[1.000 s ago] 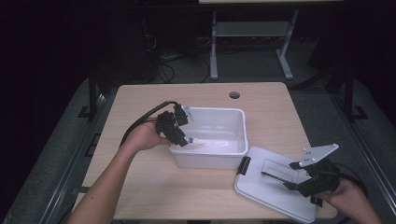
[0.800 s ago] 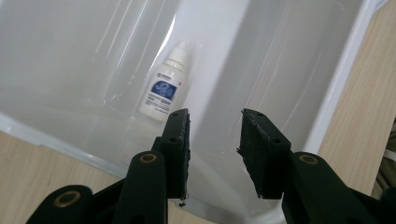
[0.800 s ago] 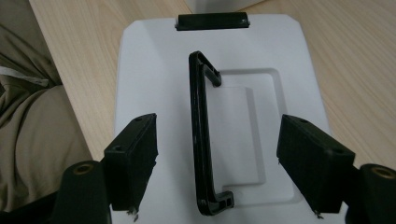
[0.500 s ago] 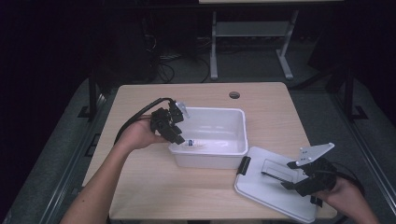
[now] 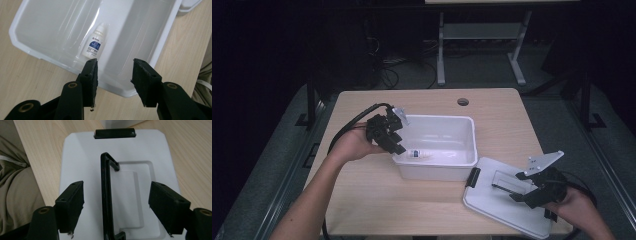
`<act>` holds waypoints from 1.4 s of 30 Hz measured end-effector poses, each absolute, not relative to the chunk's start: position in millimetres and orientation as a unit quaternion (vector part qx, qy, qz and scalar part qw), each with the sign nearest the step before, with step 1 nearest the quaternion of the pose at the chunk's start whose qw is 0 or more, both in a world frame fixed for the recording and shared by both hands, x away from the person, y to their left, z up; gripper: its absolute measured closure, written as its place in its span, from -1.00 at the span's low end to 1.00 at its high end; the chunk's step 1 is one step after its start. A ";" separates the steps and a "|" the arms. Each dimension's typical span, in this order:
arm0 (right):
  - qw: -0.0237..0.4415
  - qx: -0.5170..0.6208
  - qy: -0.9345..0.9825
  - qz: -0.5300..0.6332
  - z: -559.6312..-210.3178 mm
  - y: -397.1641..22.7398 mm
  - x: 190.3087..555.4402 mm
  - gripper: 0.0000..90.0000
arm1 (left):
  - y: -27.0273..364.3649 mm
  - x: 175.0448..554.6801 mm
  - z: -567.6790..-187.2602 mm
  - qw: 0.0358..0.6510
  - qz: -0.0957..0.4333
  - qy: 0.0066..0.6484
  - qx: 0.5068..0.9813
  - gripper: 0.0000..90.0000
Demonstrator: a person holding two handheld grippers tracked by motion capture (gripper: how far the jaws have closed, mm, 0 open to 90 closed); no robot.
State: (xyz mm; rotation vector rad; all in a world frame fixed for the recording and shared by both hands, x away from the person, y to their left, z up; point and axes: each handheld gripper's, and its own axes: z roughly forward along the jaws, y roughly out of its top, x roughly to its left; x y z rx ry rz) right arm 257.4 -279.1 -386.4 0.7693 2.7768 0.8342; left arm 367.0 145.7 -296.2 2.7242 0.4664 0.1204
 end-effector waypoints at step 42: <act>0.071 0.244 0.930 0.266 -377.9 -266.7 266.0 -0.39 | 203.6 330.8 -282.4 0.204 0.067 0.196 0.957 -0.07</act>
